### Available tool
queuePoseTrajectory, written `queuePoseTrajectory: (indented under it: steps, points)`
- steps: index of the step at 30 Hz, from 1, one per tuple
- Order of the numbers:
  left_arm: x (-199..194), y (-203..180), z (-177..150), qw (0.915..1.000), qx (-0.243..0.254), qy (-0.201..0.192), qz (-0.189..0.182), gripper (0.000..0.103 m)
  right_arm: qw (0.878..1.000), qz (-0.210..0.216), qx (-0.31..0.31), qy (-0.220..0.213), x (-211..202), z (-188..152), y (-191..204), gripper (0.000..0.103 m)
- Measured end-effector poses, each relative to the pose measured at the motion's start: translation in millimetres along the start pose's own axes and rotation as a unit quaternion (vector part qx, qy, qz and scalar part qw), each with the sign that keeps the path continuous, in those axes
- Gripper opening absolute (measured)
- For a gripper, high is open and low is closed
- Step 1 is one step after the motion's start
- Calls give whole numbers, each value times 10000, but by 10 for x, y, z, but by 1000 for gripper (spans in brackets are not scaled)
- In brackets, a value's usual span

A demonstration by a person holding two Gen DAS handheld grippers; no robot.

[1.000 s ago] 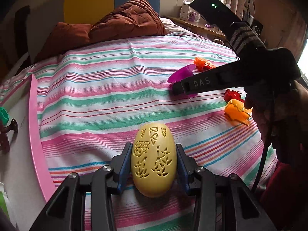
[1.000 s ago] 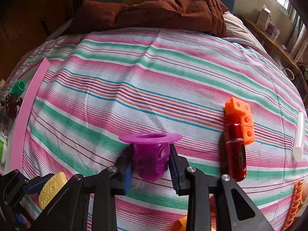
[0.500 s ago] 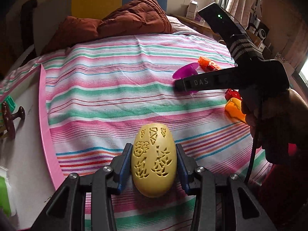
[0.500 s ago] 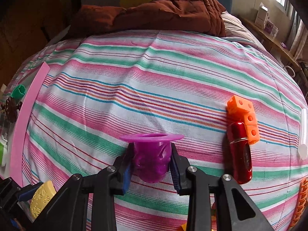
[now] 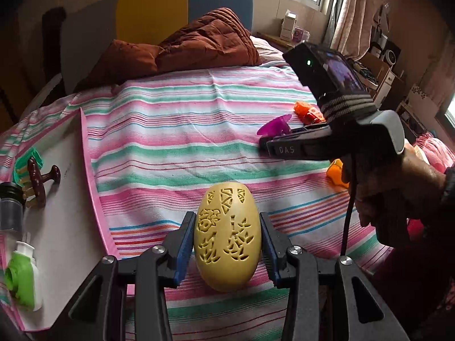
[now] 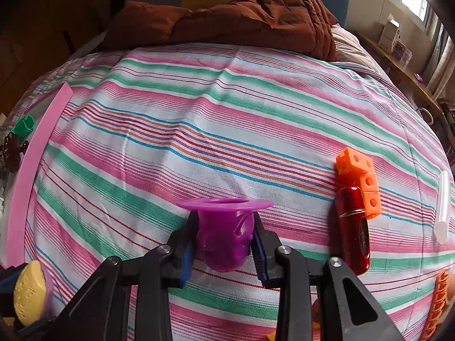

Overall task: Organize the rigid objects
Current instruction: 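Carry the yellow egg toward the tray with the left tool while the right tool holds the purple cup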

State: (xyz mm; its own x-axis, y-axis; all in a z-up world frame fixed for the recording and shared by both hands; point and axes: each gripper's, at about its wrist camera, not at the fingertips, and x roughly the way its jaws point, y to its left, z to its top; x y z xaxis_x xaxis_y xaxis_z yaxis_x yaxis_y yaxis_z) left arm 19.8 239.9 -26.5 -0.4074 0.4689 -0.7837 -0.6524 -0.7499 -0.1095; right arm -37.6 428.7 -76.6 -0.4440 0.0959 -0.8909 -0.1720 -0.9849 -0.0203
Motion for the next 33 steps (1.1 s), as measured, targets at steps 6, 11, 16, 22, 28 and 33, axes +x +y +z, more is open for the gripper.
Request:
queuePoseTrajectory:
  steps: [6, 11, 16, 22, 28, 33]
  points:
    - [-260, 65, 71, 9995, -90, -288, 62, 44, 9998, -97, -163, -81, 19, 0, 38, 33]
    - [-383, 162, 90, 9989, -188, -401, 142, 44, 9994, -158, -259, -138, 10, -21, 69, 32]
    - [-426, 277, 64, 9985, -308, -397, 229, 44, 9992, -189, -313, -179, -19, -54, 88, 32]
    - [-464, 393, 32, 9976, -424, -430, 335, 44, 9991, -203, -332, -181, -8, -49, 92, 32]
    - [-472, 503, -5, 9966, -539, -426, 454, 44, 9991, -200, -329, -180, -1, -48, 84, 32]
    - [-480, 615, -41, 9957, -655, -396, 524, 44, 9987, -240, -390, -212, -8, -60, 110, 32]
